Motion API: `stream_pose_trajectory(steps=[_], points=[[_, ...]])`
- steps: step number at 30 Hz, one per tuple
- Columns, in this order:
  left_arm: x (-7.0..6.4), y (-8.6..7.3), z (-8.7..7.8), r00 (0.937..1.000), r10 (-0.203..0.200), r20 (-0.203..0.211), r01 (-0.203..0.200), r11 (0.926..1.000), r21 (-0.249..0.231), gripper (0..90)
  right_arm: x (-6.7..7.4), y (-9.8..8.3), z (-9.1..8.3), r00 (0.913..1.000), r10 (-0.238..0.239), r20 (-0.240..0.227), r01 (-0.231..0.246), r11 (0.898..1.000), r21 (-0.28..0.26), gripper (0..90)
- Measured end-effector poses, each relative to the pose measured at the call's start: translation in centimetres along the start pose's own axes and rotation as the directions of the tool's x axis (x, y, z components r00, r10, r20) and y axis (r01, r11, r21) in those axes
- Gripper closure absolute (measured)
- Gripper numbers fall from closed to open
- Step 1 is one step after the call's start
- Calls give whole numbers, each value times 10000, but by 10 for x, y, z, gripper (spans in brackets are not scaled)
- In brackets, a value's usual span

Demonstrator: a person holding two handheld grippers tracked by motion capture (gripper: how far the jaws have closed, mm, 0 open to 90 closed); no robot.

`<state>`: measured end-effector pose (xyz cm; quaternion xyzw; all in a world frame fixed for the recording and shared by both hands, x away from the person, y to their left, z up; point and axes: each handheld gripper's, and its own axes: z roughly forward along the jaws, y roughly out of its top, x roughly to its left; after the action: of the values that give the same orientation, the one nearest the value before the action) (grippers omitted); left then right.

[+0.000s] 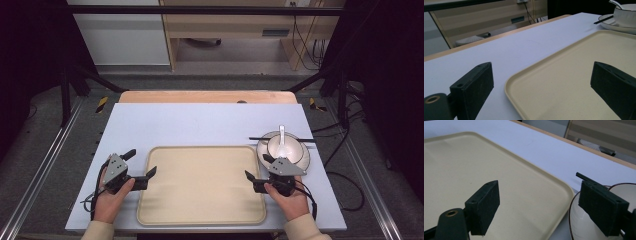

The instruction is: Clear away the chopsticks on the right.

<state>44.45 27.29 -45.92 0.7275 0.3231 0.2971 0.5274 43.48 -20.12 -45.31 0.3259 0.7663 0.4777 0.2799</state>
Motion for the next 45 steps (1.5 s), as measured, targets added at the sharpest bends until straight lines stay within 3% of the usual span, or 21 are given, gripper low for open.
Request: stream_pose_trajectory(steps=[6,13,17,19,21,22,24,25,26,30,31,33,34,35,36,38,39,40,41,42,45], points=[[-3,4,-2,9990,-58,436,82,9984,-565,43,0,1,-1,10000,-25,-80,21,9990,-456,164],[-7,9,-5,9980,107,624,-58,9969,-780,42,-1,5,-7,9994,331,-101,-339,9952,-919,104],[-6,12,-13,9976,85,690,-20,9957,-925,40,-9,25,-26,9996,247,100,-234,9929,-1169,94],[-5,12,-14,9979,20,648,42,9956,-940,40,-19,37,-37,9989,40,476,6,9952,-974,172],[-3,13,-17,9983,-41,587,97,9954,-954,40,-26,44,-42,9977,-158,652,216,9957,-904,192],[-1,13,-21,9986,-97,513,147,9950,-986,41,-44,56,-53,9954,-339,891,397,9972,-638,262],[1,12,-23,9989,-122,443,165,9951,-974,41,-65,67,-62,9909,-378,1289,402,9991,-160,347],[1,12,-23,9989,-122,443,165,9951,-974,41,-65,67,-62,9909,-378,1289,402,9991,-160,347],[2,9,-25,9992,-126,366,158,9960,-876,41,-86,75,-69,9876,-410,1517,373,9989,277,420],[2,6,-24,9995,-145,276,164,9974,-705,41,-128,78,-68,9841,-332,1744,148,9943,1056,604],[2,6,-24,9995,-145,276,164,9974,-705,42,-128,78,-68,9841,-332,1744,148,9943,1056,604],[1,5,-23,9996,-121,273,138,9979,-629,42,-146,75,-61,9848,-142,1728,-139,9870,1600,710],[0,5,-23,9998,-35,220,47,9984,-567,42,-162,68,-53,9813,-191,1914,-248,9742,2244,787],[0,5,-23,9998,-35,220,47,9984,-567,42,-162,68,-53,9813,-191,1914,-248,9742,2244,787],[-1,4,-22,9997,54,226,-43,9987,-503,42,-176,60,-43,9781,-149,2078,-443,9598,2772,842],[-1,3,-22,9996,57,269,-44,9989,-458,42,-188,51,-34,9752,-28,2213,-712,9427,3259,881],[-1,3,-22,9996,57,269,-44,9989,-458,42,-188,51,-34,9752,-28,2213,-712,9427,3259,881],[-1,2,-21,9996,61,280,-50,9992,-406,42,-197,41,-23,9751,103,2216,-936,9248,3689,899],[-1,2,-21,9996,61,280,-50,9992,-406,42,-197,41,-23,9751,103,2216,-936,9248,3689,899],[-1,2,-20,9996,80,286,-69,9993,-380,42,-205,32,-13,9744,211,2240,-1120,9089,4016,900],[0,0,-19,9996,53,291,-43,9995,-316,42,-212,25,-5,9738,340,2248,-1267,9021,4124,900]])
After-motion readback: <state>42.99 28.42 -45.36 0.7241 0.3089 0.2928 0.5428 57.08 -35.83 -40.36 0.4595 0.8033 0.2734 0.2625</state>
